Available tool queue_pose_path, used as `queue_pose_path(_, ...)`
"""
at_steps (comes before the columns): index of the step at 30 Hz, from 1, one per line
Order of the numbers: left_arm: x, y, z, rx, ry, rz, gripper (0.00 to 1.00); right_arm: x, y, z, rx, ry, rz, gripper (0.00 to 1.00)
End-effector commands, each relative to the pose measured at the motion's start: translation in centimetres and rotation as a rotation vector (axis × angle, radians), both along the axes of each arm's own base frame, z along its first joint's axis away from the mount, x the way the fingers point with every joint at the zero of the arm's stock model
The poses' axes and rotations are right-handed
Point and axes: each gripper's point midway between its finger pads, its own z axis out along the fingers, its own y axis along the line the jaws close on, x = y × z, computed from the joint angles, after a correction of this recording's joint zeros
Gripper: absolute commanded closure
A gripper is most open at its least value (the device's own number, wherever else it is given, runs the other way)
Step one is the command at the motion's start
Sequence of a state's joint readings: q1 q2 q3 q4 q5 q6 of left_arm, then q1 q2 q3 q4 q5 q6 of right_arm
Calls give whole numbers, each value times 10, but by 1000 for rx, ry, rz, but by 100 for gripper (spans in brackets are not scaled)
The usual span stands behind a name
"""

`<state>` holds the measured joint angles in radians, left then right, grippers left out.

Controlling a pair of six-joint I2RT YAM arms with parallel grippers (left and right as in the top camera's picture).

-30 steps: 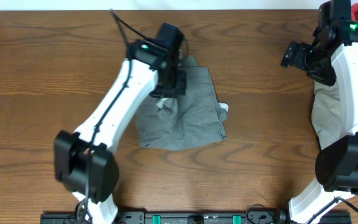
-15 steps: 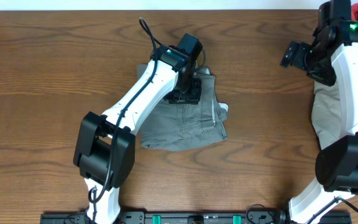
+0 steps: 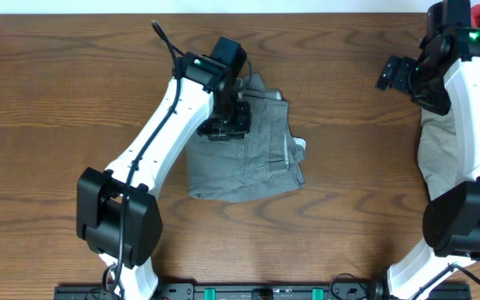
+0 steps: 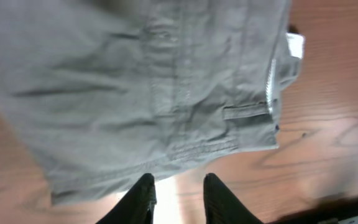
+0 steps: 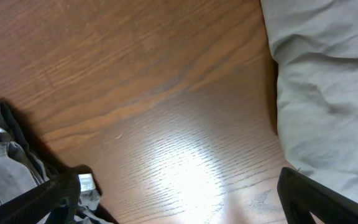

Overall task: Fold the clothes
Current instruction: 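Fold the lifted edge rightward over the trousers with the left gripper, then release the fold and pull the left gripper back left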

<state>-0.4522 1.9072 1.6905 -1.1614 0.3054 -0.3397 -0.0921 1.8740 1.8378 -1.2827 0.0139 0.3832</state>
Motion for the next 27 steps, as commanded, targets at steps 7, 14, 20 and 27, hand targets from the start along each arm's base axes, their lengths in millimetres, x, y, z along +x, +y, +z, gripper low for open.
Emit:
queue_pose_path(7, -50, -61, -64, -101, 88, -123, 73, 0, -4, 1, 6, -4, -23, 1)
queue_pose_path(14, -60, -99, -92, -192, 18, -171, 78, 0, -4, 1, 6, -4, -23, 1)
queue_pose_path(20, -67, -105, -102, -200, 5, -184, 78, 0, -4, 1, 6, -4, -23, 1)
queue_pose_path(27, -64, -103, -77, -227, 10, -171, 86, 0, -4, 1, 6, -4, -23, 1)
